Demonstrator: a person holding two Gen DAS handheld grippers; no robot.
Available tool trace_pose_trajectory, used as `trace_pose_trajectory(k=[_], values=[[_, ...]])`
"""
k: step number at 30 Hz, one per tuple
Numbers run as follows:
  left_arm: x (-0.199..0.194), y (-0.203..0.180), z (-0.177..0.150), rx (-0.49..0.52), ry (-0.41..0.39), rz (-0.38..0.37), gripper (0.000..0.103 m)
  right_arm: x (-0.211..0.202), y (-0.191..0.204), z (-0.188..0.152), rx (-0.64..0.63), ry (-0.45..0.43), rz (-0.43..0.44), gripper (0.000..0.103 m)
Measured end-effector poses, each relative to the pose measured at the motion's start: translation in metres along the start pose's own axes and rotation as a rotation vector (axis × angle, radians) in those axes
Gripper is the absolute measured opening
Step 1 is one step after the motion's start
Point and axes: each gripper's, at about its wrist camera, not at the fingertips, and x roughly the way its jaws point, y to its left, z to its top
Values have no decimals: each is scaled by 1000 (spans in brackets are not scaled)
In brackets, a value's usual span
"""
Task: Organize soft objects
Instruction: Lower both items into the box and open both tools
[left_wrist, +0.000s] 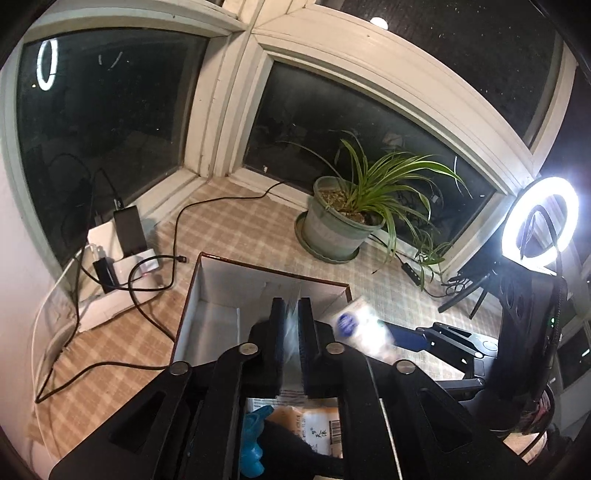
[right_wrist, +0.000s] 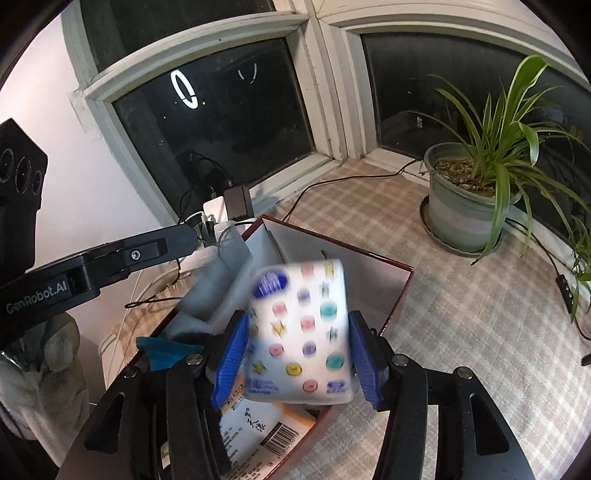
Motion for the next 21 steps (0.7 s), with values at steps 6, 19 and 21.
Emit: trace_pose_trajectory(k=[6,19,21], values=[[-1,5,4,-16,-9,0,17,0,-3,2,26,-6,-6,54],[-11,10,0,-20,-26,26,28,-16,11,-7,-40,-29,-65,60],[-16,11,-3,-24,-35,33,33,-24,17,-9,-52,-42,-72,60]])
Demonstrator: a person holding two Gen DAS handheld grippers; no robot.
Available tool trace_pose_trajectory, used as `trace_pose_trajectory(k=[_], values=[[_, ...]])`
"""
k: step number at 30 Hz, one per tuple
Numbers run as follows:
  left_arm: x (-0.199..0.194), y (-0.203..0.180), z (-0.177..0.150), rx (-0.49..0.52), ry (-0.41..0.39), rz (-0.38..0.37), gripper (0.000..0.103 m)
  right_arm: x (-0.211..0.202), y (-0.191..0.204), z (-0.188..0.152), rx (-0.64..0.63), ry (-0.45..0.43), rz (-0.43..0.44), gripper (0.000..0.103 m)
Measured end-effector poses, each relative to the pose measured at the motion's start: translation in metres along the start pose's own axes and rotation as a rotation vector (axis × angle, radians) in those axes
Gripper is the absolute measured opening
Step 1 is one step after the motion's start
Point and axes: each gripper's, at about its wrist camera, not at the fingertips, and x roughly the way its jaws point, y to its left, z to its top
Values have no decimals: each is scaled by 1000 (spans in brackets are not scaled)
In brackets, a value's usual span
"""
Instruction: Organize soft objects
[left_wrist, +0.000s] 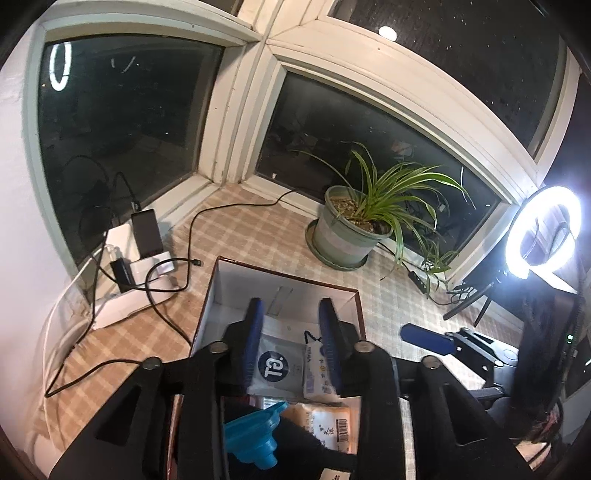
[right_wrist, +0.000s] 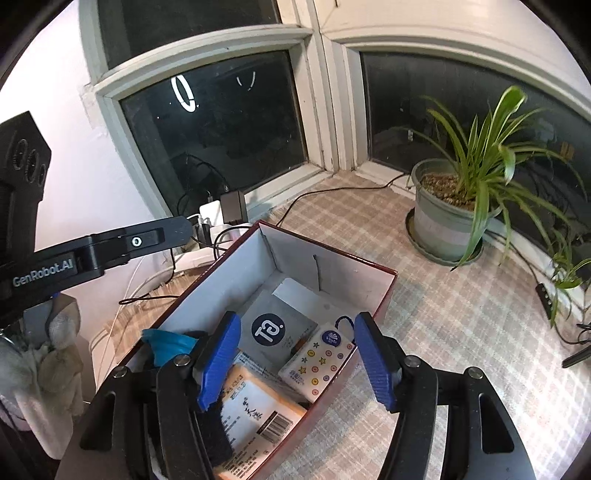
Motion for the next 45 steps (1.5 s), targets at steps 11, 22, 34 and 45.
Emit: trace_pose_trajectory(k=[11,22,34,45], values=[[-37,-11,-15,21,-55,49,55,-62,31,-13,-102,-96,-59,72],[-83,-40,-44,25,-111,75,67,-116,33,-36,-114,-142,-73,75],[-123,-89,-88,16,-159,130,70,-171,18,-71,-134,-178,-83,77],[-152,-127,-123,23,-199,212,77,-207,1,-103,-130,-199,-85,80]])
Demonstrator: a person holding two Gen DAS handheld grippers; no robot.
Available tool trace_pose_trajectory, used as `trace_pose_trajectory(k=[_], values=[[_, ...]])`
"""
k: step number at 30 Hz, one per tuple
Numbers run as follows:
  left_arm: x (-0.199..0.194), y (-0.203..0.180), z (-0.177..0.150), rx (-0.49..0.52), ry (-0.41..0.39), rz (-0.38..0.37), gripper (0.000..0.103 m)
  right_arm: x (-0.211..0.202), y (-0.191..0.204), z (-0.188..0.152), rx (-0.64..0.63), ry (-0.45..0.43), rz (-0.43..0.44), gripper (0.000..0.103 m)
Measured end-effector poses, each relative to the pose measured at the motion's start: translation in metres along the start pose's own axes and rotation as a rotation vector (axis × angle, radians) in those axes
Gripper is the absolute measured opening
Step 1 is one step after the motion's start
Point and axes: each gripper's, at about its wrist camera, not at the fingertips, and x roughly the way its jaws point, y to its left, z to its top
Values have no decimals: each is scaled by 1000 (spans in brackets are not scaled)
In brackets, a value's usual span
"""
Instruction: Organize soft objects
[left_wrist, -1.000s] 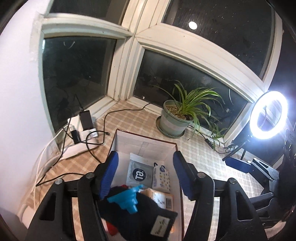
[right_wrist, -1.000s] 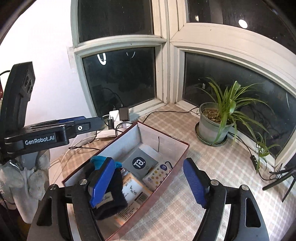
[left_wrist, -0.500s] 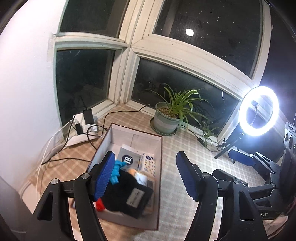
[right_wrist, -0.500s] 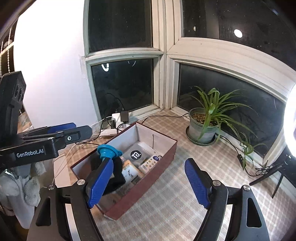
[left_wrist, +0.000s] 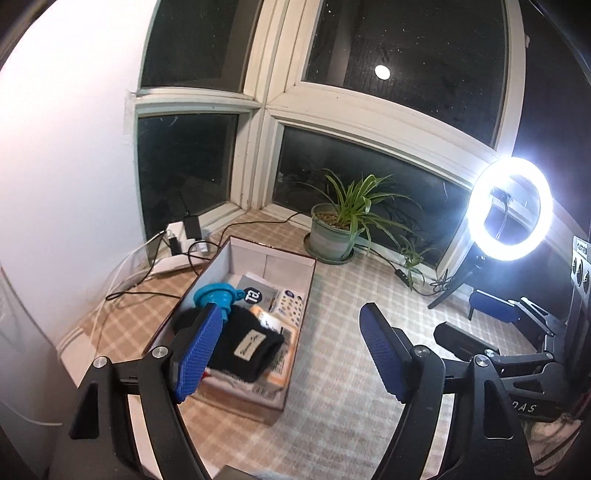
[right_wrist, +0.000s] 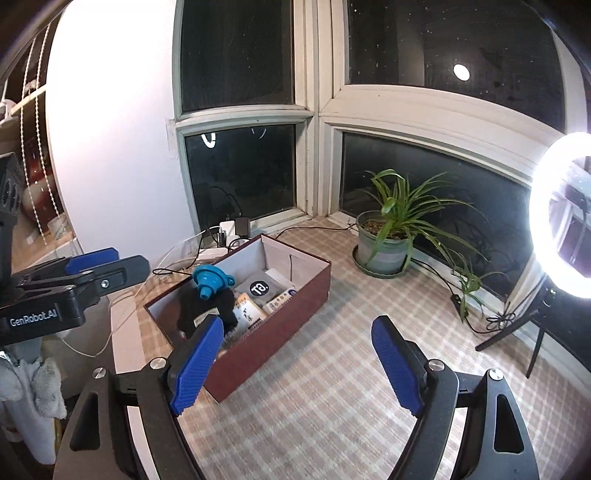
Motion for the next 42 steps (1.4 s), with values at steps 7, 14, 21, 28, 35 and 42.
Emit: trace_pose_trajectory(k=[7,14,21,28,35,42], values=[[-23,-19,-17,5,-21,39,80,-20,-11,-21,13,0,-7,84],[-31,-29,-30,12,-15,61,80,-34,-20,-39,29,-5,-28,85],[-35,-34,-37,18,-5,73,80,-40,-30,-51,71,-3,-30,87],[-37,-36,-38,17,-5,74,80,-42,-36,-54,90,-3,-36,87],[-37,-36,-38,18,-4,72,80,-42,-38,-54,89,-6,-43,87],[-36,-35,-37,19,-4,73,80,-40,-36,-54,84,-2,-36,87]])
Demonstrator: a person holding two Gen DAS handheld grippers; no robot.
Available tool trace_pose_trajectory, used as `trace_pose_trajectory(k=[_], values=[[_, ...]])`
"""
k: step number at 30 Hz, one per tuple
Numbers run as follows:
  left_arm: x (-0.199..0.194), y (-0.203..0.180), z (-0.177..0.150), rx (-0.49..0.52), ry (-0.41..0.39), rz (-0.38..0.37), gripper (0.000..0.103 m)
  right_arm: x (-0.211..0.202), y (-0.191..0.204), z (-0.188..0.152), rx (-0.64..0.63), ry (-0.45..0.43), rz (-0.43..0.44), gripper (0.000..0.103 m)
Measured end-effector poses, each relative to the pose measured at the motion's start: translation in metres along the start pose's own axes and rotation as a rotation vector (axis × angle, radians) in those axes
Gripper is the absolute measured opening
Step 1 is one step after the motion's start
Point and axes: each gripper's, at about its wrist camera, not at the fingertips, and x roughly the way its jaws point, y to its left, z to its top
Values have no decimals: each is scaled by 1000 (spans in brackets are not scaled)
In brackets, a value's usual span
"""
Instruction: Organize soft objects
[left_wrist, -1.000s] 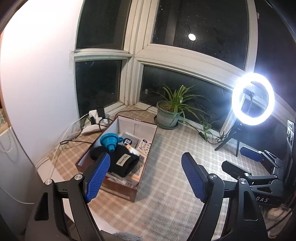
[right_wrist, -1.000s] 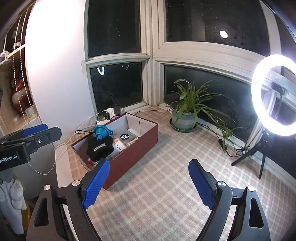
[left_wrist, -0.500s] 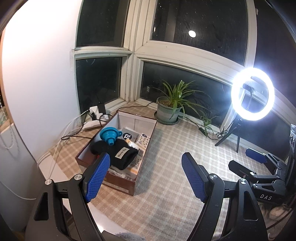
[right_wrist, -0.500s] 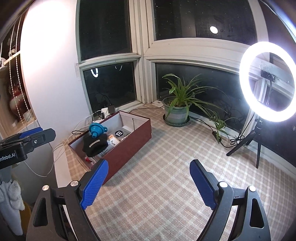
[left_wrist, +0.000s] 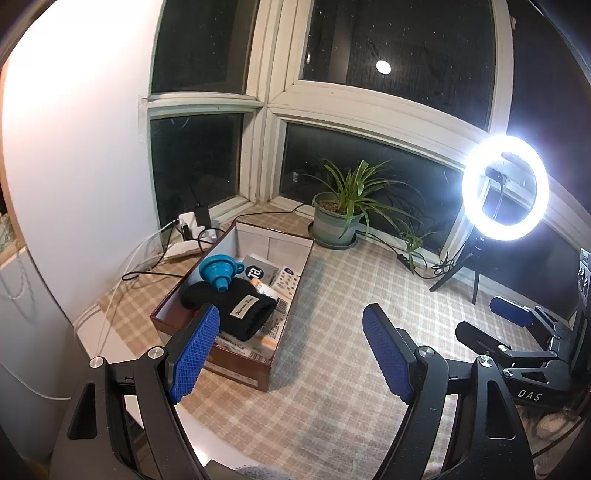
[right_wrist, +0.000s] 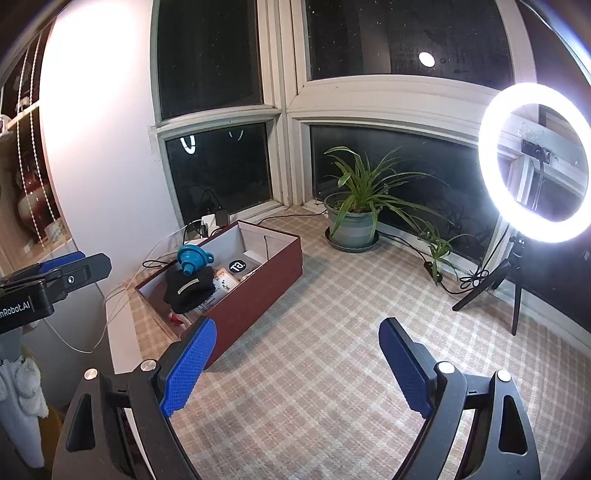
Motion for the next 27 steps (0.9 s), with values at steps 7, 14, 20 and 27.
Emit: trace_pose_trajectory(k=[7,14,20,27], values=[[0,1,0,0,1,0,80,3,5,-1,-1,6,-1,87],[2,2,0,-9,8,-8,80,5,5,-2,1,11,-5,87],[2,3,0,-8,8,-11,80,5,5,-3,1,12,-5,87],[0,3,-1,-2,-12,-11,80,5,5,-5,4,14,-7,87]])
